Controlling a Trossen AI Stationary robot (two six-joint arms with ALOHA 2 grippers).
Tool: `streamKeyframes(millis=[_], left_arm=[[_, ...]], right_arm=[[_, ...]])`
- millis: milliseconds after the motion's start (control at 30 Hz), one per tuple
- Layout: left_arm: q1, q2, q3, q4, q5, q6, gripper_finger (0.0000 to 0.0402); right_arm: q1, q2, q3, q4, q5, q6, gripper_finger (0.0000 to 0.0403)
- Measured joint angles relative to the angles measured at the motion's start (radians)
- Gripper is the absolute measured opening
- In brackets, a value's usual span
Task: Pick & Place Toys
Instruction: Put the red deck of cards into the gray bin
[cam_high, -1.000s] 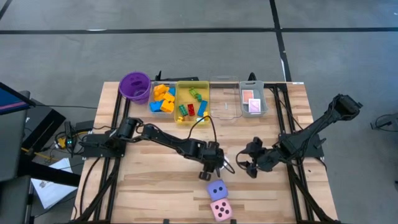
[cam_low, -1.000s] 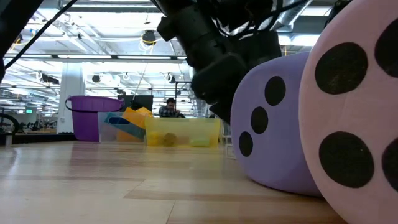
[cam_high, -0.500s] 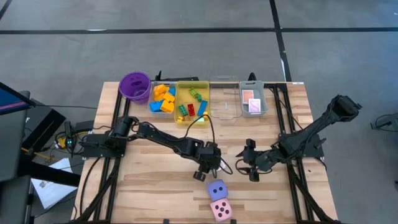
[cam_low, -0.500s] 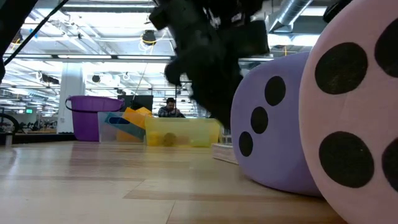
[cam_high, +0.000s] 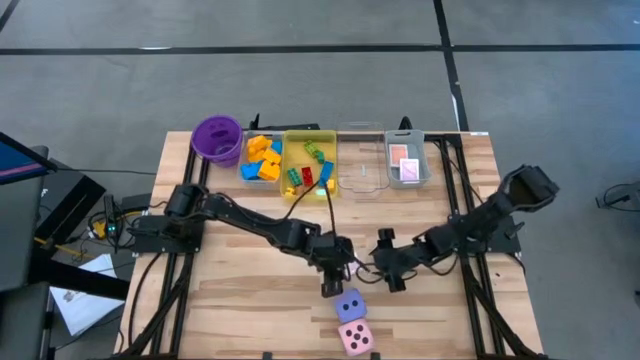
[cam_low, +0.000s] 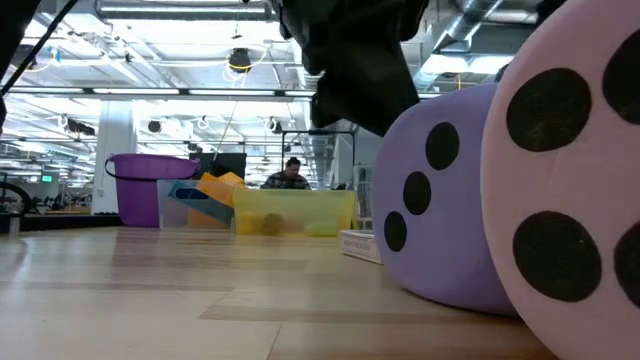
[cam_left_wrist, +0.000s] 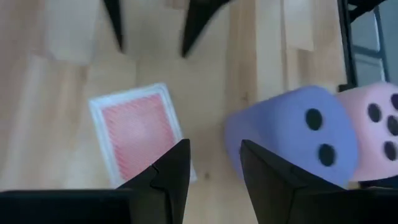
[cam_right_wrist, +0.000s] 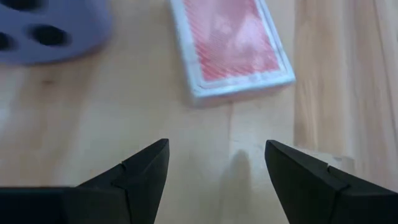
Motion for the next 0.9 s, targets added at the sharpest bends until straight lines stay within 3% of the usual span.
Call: streamKeyframes(millis=[300, 433, 667, 900], left_arm=[[-0.077, 0.000, -0.073, 0.014, 0.070, -0.291, 0.0136], [-0.104, 0.001, -0.140, 0.043, 0.052, -0.410, 0.0136], [-0.106, 0.001, -0.290, 0.400, 0.032, -0.512, 0.0136], [-0.096, 0.000, -0.379, 0.516, -0.015, -0.533, 0.0136]], right_arm=[[-0.077, 0.044, 0.000, 0.018, -0.048, -0.013, 0.0260], [-0.098, 0.043, 0.000, 0.028, -0.052, -0.019, 0.0260], [-0.112, 0.043, 0.000, 0.026, -0.068, -0.019, 0.0260], [-0.112, 0.043, 0.000, 0.026, -0.069, -0.018, 0.0260]])
